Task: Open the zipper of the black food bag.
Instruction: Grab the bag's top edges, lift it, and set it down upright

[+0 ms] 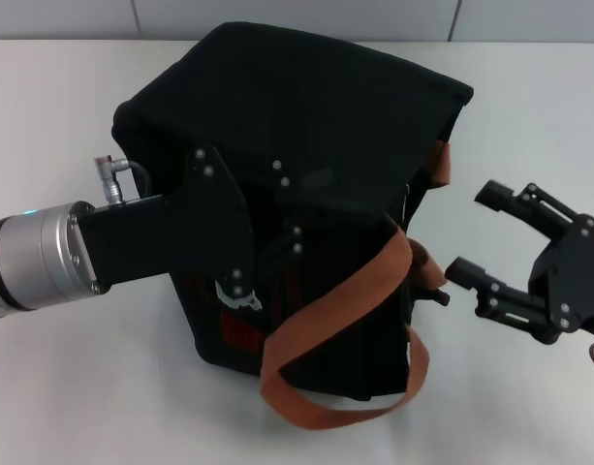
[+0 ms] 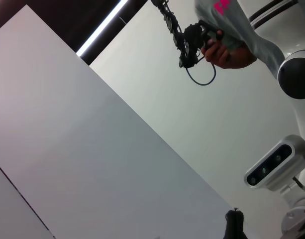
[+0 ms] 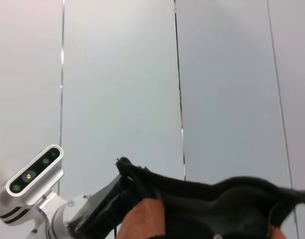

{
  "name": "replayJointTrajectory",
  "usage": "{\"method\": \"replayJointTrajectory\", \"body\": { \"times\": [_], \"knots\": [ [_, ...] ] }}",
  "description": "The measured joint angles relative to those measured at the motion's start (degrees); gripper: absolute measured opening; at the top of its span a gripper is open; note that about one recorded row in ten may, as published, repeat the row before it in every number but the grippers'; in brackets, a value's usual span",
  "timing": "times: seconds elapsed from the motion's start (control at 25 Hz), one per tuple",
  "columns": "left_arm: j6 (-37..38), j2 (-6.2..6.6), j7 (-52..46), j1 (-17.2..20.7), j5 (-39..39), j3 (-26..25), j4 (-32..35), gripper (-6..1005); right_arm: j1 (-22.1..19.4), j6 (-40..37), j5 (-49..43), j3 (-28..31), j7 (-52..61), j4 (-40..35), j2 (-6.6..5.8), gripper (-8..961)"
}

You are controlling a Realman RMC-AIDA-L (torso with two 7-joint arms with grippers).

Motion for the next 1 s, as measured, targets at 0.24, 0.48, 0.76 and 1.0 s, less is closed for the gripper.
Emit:
{"method": "replayJointTrajectory", "body": {
  "times": [0.24,0.48,0.76,1.0],
  "knots": [
    [-0.2,-0.05,0.0,-0.4,0.1,0.0,-0.6,170,3.7,2.2,0.6,0.0,-13.0,7.6,0.15,752],
    [-0.2,-0.05,0.0,-0.5,0.1,0.0,-0.6,170,5.4,4.8,0.6,-0.3,-14.7,8.6,0.16,508],
    [-0.2,-0.05,0.0,-0.6,0.2,-0.1,-0.6,169,6.8,6.7,0.6,-0.3,-15.6,9.1,0.21,481],
    [-0.3,-0.05,0.0,-0.7,0.2,0.0,-0.6,169,7.5,7.2,0.6,0.1,-17.1,9.9,0.30,447]
  ]
}}
